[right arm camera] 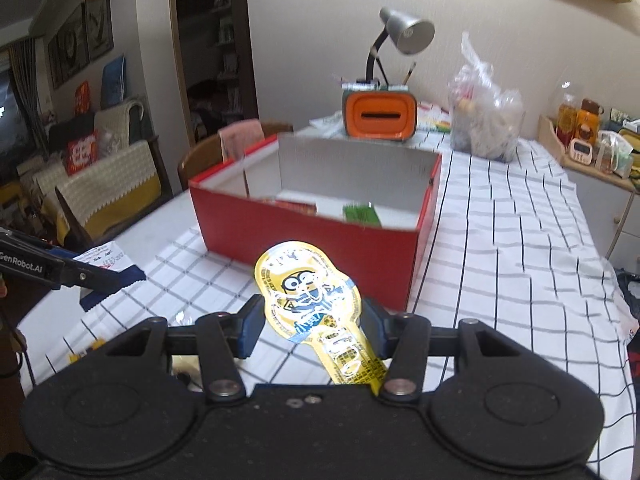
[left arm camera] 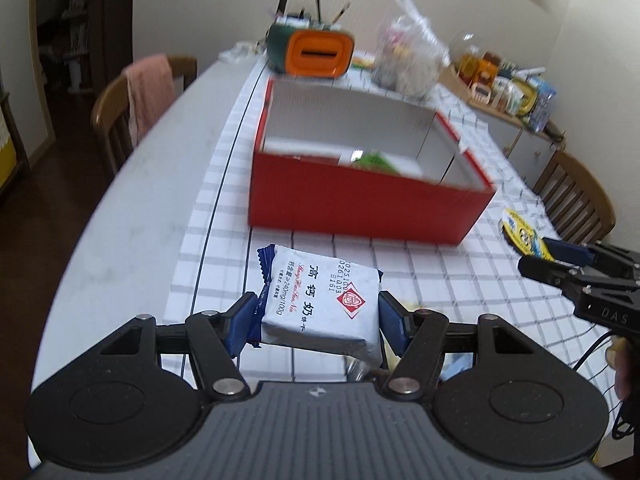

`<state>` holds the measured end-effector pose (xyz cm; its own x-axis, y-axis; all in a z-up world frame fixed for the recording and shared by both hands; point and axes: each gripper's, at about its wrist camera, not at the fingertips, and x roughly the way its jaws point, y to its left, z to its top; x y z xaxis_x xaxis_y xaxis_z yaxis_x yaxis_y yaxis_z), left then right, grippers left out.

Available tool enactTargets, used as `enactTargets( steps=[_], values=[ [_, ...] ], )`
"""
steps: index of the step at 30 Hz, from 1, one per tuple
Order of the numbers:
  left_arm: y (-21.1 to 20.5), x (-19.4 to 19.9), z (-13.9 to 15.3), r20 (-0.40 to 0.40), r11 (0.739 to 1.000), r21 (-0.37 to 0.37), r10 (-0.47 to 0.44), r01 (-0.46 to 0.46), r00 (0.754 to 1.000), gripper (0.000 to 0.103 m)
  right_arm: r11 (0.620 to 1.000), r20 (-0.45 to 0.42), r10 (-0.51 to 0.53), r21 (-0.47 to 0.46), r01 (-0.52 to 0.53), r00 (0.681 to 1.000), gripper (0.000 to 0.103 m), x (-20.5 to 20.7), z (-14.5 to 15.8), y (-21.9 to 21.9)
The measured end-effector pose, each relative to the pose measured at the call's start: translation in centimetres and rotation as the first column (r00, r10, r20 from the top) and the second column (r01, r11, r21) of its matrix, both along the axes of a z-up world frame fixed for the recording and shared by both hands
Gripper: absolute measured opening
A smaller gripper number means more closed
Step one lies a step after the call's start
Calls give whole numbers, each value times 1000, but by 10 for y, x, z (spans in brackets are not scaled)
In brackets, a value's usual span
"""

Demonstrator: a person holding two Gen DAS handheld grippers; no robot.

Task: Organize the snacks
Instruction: 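Carry the white biscuit packet and yellow cartoon packet over the red box with both tools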

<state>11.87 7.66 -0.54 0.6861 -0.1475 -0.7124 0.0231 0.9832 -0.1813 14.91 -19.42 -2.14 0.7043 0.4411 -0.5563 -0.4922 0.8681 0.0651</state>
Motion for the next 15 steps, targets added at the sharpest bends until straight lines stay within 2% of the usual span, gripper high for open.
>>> enactTargets(
  steps=[7, 15],
  values=[
    [-21, 26, 38, 110, 997, 80, 5, -13, 994, 64, 999, 78, -40, 36, 37, 996, 51, 11, 32, -1],
    [-44, 69, 67, 239, 987, 157, -2, -37, 971, 64, 994, 145, -107, 37, 102, 984, 51, 48, 60, 5]
  ],
)
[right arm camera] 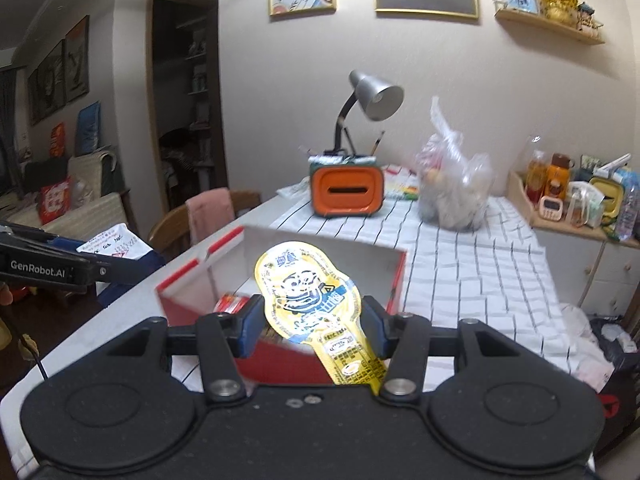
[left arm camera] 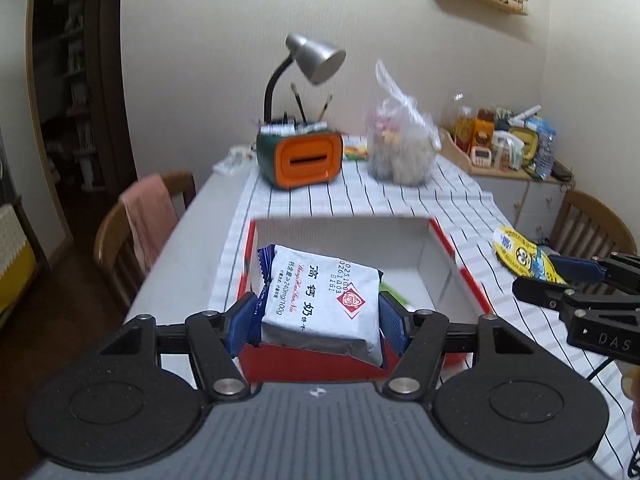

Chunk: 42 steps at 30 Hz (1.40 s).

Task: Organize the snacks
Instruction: 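Carry the white biscuit packet and yellow cartoon packet over the red box with both tools, then open the left tool to drop the biscuit packet while the right tool drops the cartoon packet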

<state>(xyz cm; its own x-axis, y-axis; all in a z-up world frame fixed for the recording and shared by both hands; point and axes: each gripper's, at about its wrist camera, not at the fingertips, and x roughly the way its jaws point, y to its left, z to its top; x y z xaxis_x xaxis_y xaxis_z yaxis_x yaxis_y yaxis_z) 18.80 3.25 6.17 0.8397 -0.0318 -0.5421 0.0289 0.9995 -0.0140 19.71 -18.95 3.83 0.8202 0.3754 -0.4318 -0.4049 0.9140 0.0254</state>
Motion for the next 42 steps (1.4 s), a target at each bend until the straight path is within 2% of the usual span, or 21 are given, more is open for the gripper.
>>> enactTargets(
  steps=[8, 18, 31, 39, 42],
  values=[
    [-4, 60, -14, -13, 1000, 14, 27, -27, 1000, 64, 998, -21, -38, -58, 37, 999, 51, 55, -7, 19],
    [0, 121, -49, -80, 997, 47, 63, -60, 995, 65, 993, -105, -44, -110, 33, 993, 51, 117, -39, 46],
    [-13, 156, -96, -209, 992, 128, 43, -17, 977, 65, 976, -226, -3, -215, -47, 974, 51, 149, -87, 85],
    [-11, 160, -115, -269, 991, 132, 49, -14, 962, 66, 973, -292, 3, -218, -70, 956, 51, 153, -101, 87],
    [-9, 160, -116, -272, 992, 126, 50, -15, 961, 70, 974, -295, 11, -214, -77, 955, 51, 151, -102, 87]
  ],
)
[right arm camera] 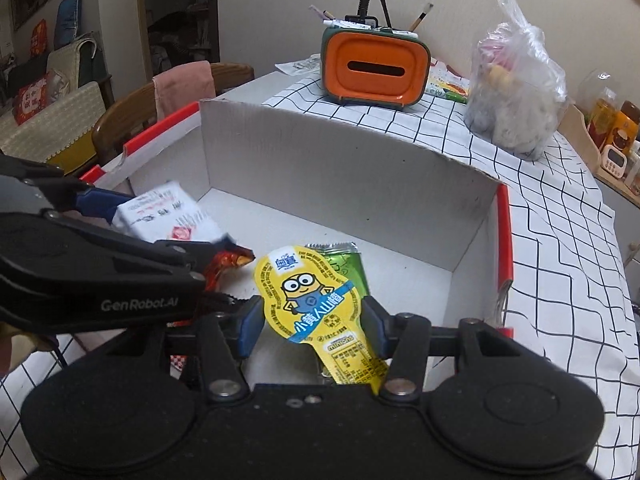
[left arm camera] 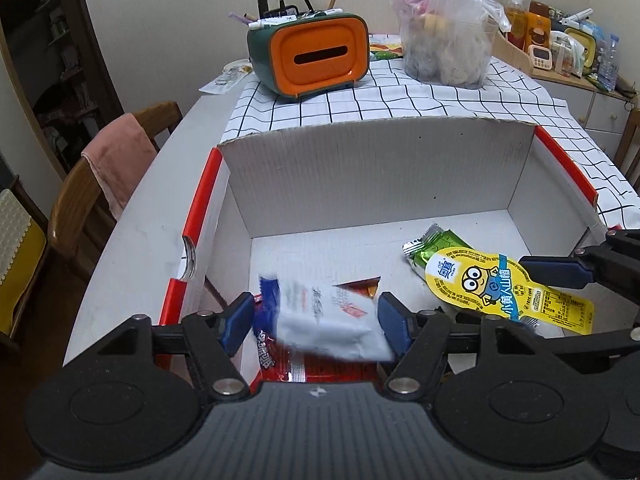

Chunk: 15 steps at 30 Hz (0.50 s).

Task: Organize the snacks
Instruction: 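Open the left tool to drop the biscuit packet while the right tool drops the cartoon packet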

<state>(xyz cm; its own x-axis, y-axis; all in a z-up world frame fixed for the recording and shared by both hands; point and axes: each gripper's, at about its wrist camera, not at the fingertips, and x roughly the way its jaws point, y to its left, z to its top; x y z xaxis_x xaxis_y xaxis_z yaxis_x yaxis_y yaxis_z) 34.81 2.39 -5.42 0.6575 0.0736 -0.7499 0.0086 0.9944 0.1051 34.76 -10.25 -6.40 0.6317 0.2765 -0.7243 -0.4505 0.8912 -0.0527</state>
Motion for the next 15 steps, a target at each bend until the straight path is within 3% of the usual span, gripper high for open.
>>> enactTargets(
  steps=[6, 15],
  values=[
    [5, -8, 7, 21, 999, -30, 10, -9, 1000, 76, 1000, -7, -16, 13, 16, 1000, 51, -3, 1, -5],
    [10, -38, 32, 82, 998, -70, 7, -1, 997, 82, 996, 19, -11, 84, 10, 1000, 60, -32, 21, -18]
  ],
)
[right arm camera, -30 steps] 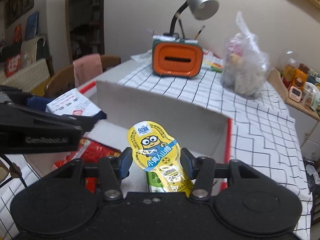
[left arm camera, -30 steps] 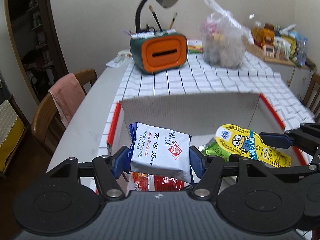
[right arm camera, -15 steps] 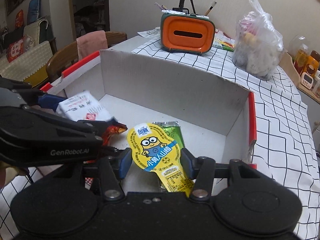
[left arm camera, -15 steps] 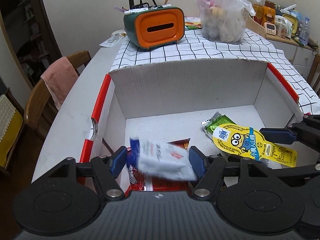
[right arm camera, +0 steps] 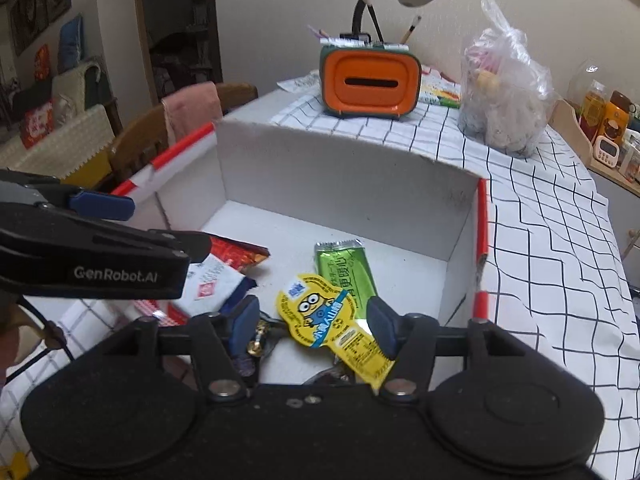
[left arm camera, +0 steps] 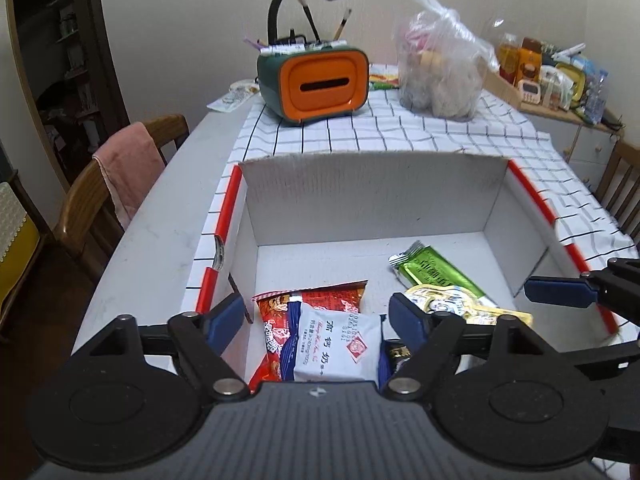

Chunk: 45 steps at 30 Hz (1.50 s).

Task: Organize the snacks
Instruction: 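Open the left tool to drop the biscuit packet while the right tool drops the cartoon packet, then grasp the yellow square packet with the left tool while the right tool grasps the light-blue packet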

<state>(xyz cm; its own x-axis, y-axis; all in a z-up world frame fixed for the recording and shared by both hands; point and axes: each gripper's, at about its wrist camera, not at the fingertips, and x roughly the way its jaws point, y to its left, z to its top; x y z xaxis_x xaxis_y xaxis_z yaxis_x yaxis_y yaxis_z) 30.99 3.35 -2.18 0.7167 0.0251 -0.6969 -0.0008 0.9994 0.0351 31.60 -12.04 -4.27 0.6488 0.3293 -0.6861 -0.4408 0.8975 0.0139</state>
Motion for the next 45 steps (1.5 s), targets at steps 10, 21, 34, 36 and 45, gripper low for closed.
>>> enactTargets(
  steps=[10, 21, 34, 36, 45],
  values=[
    [-7, -40, 25, 65, 999, -21, -25, 26, 998, 85, 997, 73, 30, 67, -35, 997, 80, -48, 34, -16],
    [-15, -96, 38, 115, 997, -18, -69, 71, 991, 88, 991, 111, 78, 104, -89, 991, 90, -103, 51, -26],
    [-3, -163, 29, 129, 994, -52, -92, 100, 987, 99, 983, 100, 130, 118, -141, 987, 103, -163, 45, -32],
    [1, -170, 25, 116, 993, -64, -87, 95, 989, 99, 982, 85, 132, 123, -142, 988, 103, -170, 40, -32],
    [31, -204, 2, 53, 992, -106, -66, 71, 996, 99, 971, 17, 145, 192, -146, 989, 103, -203, 18, -42]
  ],
)
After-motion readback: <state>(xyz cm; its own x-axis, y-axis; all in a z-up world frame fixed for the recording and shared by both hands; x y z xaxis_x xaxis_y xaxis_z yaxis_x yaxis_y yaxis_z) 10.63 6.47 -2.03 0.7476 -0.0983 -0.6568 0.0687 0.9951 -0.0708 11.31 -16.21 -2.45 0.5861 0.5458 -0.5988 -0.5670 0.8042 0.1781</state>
